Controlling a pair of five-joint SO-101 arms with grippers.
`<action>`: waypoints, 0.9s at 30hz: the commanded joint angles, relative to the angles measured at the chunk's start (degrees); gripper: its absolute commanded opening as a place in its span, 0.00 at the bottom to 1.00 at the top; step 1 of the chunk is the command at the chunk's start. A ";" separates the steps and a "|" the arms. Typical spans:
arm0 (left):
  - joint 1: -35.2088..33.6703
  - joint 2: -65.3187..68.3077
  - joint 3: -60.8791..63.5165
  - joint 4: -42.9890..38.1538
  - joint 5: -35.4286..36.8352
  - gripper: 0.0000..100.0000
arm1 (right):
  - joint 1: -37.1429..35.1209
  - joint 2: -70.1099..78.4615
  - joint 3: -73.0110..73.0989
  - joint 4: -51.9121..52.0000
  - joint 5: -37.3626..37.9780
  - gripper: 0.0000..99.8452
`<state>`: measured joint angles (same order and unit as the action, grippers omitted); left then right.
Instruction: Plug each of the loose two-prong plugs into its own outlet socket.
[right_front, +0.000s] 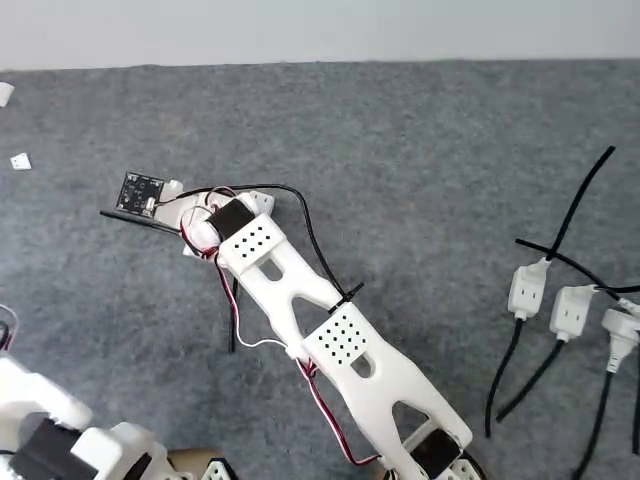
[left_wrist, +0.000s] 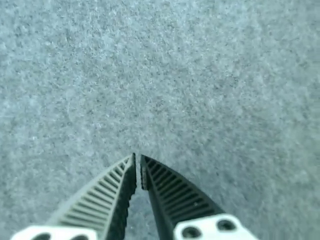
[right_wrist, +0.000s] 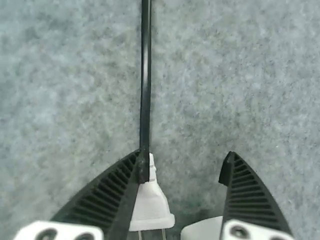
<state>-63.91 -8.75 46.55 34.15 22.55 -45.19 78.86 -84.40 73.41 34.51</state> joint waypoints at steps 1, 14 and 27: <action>1.05 -2.02 -0.48 -1.23 -0.97 0.02 | -0.66 -3.74 -3.08 2.51 0.44 0.24; 1.14 -2.02 -0.40 -1.23 -0.97 0.02 | 0.04 -4.18 -5.80 3.03 0.53 0.25; 1.41 -2.02 -0.31 -1.05 -1.05 0.02 | 0.13 -3.47 -4.92 5.32 2.73 0.25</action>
<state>-63.38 -8.75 46.55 34.15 22.20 -45.63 78.77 -86.86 78.33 36.44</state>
